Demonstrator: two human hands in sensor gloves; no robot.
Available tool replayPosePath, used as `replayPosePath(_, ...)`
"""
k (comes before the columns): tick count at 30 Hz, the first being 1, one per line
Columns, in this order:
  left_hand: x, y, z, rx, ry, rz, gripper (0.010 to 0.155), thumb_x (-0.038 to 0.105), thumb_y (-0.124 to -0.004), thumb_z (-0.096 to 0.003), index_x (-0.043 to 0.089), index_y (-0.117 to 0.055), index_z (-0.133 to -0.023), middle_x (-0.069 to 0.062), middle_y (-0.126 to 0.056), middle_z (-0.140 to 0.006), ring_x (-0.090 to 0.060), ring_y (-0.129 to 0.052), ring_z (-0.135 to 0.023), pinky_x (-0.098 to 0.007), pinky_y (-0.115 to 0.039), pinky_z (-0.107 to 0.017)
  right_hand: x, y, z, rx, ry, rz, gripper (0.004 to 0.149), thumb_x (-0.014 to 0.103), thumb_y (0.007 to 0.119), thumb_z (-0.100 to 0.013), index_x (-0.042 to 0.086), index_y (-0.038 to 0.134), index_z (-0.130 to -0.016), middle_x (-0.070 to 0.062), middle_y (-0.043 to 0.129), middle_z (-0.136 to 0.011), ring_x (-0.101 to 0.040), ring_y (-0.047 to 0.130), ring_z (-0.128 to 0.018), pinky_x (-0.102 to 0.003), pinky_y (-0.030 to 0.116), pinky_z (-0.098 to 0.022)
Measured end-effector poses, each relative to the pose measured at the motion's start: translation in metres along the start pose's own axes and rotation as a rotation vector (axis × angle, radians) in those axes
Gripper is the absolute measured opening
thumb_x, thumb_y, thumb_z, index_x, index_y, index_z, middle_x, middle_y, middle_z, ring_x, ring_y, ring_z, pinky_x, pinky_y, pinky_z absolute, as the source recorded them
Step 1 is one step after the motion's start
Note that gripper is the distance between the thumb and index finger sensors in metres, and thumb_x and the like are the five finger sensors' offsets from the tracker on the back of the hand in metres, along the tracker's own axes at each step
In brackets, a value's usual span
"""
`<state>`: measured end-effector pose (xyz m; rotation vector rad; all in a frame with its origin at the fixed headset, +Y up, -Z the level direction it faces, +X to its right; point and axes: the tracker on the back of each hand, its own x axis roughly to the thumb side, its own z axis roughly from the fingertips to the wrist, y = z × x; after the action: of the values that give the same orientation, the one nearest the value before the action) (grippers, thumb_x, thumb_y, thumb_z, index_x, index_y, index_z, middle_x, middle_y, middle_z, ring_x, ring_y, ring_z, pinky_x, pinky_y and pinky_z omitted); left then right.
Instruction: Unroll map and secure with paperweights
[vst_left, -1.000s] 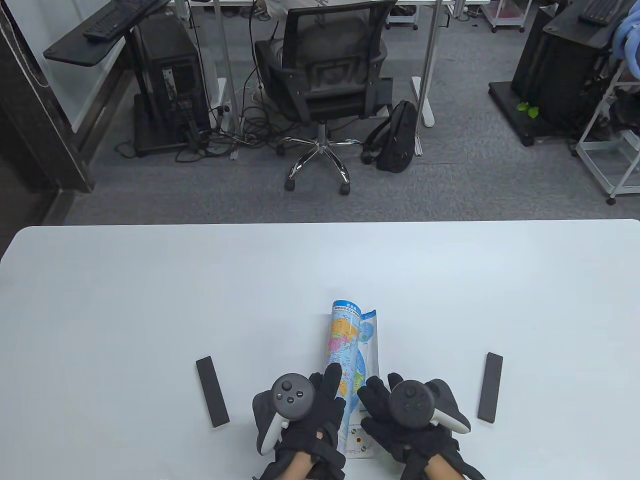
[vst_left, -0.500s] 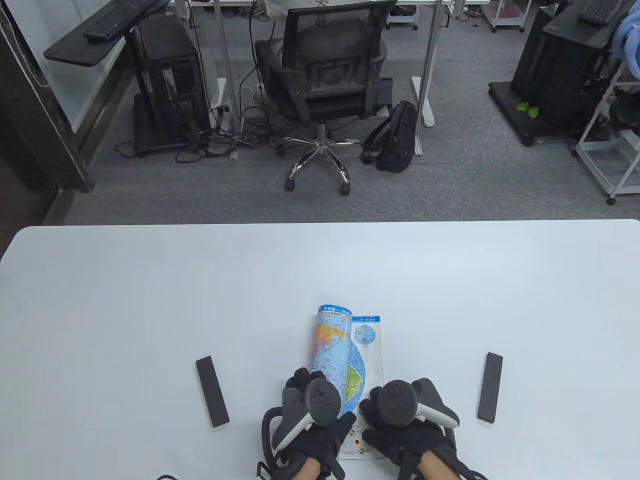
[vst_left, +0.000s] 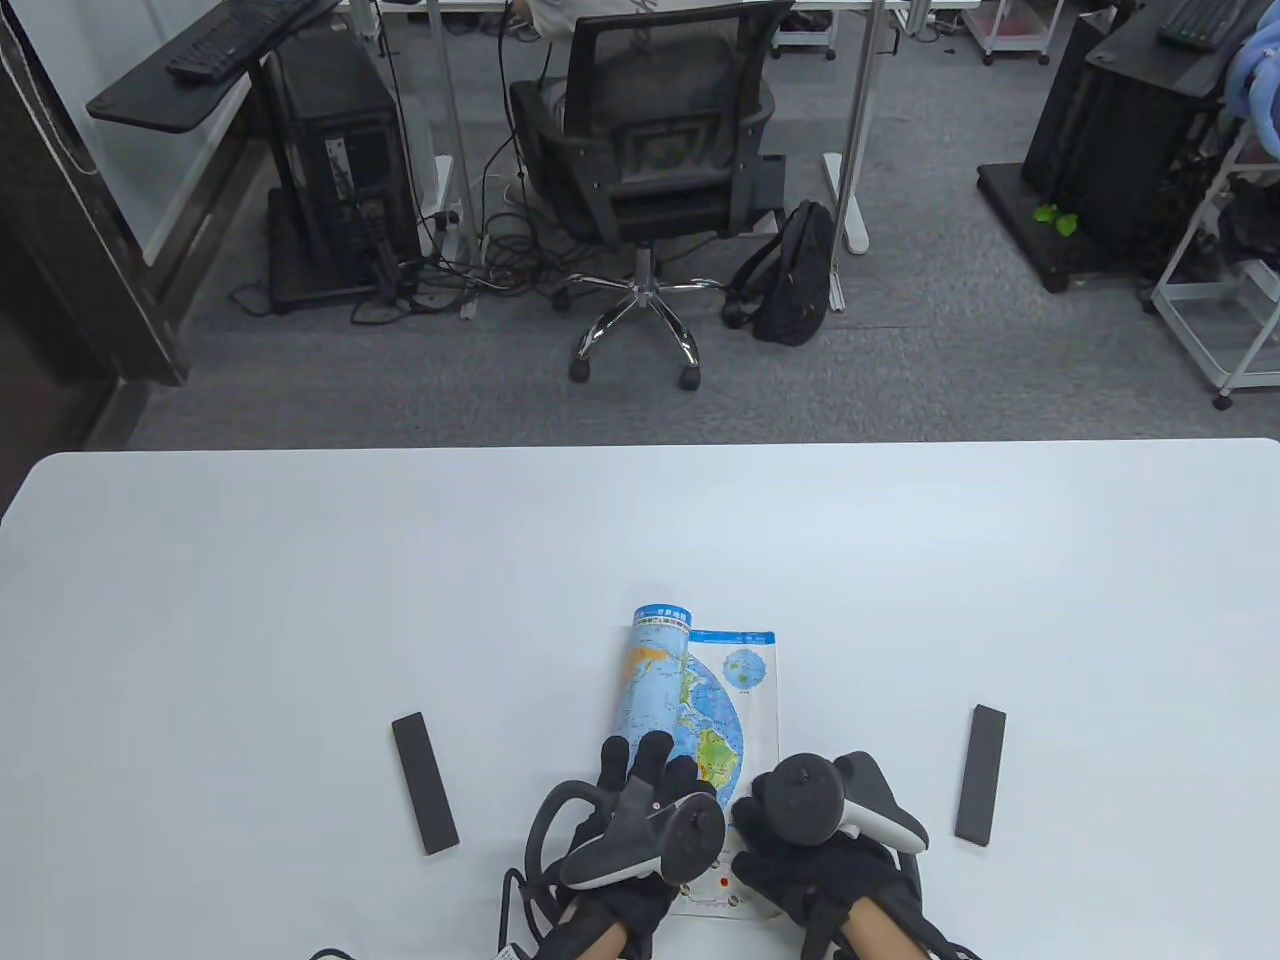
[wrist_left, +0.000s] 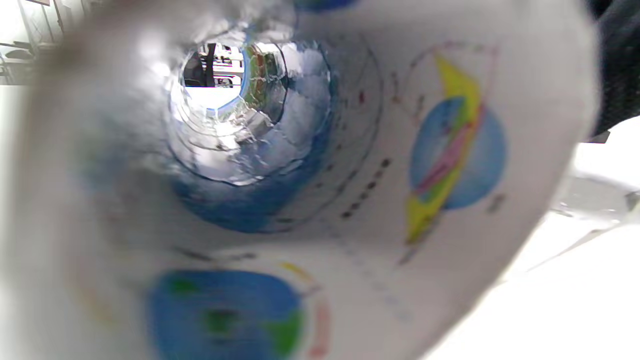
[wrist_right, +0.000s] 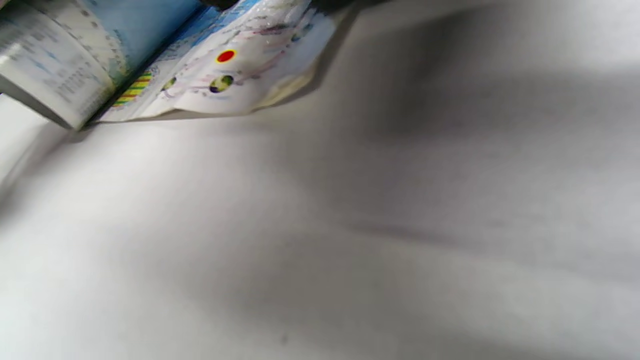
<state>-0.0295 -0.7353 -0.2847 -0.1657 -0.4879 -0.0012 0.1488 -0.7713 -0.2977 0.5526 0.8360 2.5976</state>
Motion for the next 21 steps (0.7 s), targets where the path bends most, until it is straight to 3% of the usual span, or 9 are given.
replayPosePath(7,-0.031,-0.002,0.011,-0.038,0.146,0.162,0.067,0.049,-0.064,-0.0566,0.020,-0.039,-0.112,-0.014,-0.029,-0.117,-0.049,-0.042,-0.102,-0.064,-0.040,-0.069,-0.018,-0.012,0.006,-0.043,0.083,-0.032,0.058,0.030,0.061,-0.060,-0.005,0.042,-0.101,-0.028,0.018,-0.105,-0.057,0.007,-0.086,-0.070,0.011,-0.052)
replayPosePath(13,-0.052,-0.023,0.012,-0.148,0.264,0.312,0.083,0.059,-0.058,-0.0558,0.006,-0.021,-0.109,-0.031,-0.018,-0.111,-0.055,-0.037,-0.100,-0.068,-0.037,-0.067,-0.032,-0.015,0.010,-0.070,0.106,-0.090,0.058,0.030,0.062,-0.060,-0.005,0.042,-0.102,-0.028,0.017,-0.105,-0.057,0.008,-0.086,-0.070,0.011,-0.052)
replayPosePath(16,-0.052,-0.026,0.012,-0.157,0.269,0.318,0.087,0.062,-0.055,-0.0554,0.003,-0.015,-0.107,-0.034,-0.014,-0.108,-0.056,-0.033,-0.099,-0.069,-0.034,-0.066,-0.030,-0.014,0.010,-0.065,0.107,-0.069,0.060,0.031,0.062,-0.060,-0.006,0.040,-0.102,-0.030,0.016,-0.105,-0.058,0.008,-0.086,-0.070,0.011,-0.052)
replayPosePath(21,-0.046,-0.023,0.009,-0.132,0.268,0.233,0.087,0.053,-0.062,-0.0566,0.005,-0.008,-0.104,-0.035,-0.013,-0.108,-0.056,-0.032,-0.099,-0.069,-0.034,-0.066,-0.027,-0.015,0.009,-0.067,0.120,-0.028,0.060,0.032,0.062,-0.060,-0.007,0.041,-0.101,-0.030,0.018,-0.105,-0.057,0.008,-0.086,-0.070,0.011,-0.052)
